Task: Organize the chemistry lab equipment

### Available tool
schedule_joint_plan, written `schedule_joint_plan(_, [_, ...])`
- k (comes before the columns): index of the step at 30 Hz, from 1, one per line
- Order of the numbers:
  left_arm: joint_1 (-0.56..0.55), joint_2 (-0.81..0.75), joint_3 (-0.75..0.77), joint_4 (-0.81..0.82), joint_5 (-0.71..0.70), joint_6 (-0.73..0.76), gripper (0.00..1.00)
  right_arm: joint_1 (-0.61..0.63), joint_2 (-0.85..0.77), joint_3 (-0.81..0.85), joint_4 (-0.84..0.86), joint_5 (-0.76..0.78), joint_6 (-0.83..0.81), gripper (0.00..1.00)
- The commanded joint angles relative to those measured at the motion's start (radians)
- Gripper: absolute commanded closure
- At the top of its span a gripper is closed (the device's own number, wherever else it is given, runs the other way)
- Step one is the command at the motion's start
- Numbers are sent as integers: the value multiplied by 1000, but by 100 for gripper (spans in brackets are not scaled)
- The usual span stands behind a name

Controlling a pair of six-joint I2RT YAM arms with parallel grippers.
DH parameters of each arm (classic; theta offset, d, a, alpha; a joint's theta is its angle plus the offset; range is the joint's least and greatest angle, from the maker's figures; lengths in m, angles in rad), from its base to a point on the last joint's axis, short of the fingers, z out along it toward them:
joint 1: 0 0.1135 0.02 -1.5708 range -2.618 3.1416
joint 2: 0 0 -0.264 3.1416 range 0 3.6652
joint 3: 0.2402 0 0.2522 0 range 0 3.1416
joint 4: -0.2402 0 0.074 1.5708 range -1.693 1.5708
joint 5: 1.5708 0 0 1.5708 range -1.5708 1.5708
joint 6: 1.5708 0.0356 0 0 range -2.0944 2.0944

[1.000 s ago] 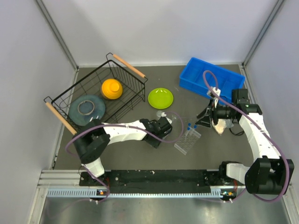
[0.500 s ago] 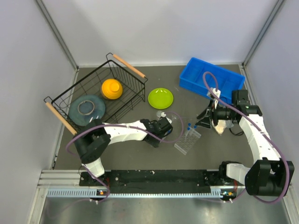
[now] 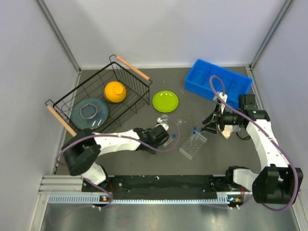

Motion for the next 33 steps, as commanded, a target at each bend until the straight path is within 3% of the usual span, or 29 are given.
schedule_joint_plan(1, [6,-148,-104,87,-4,26,87,-6,-45,-18,8,-74,-50,47])
schedule_joint_plan(8, [2,-423,-252,271,124,51,88,0,-65,-5,-32,-99,-76,37])
schedule_joint_plan(12, [2,-563,-302,410,229,58,88,76,-42,75,-140,-26,-137,37])
schedule_joint_plan(20, [1,-495,-197,539,388,43,88,392,33,282,-224,163,-30,36])
schedule_joint_plan(26, [-5,-432,-134,615,448,28,88,451,116,380,-208,274,108,36])
schedule_joint_plan(33, [-16,-416,-160,688,477,-18,88,500,187,397,-202,287,177,36])
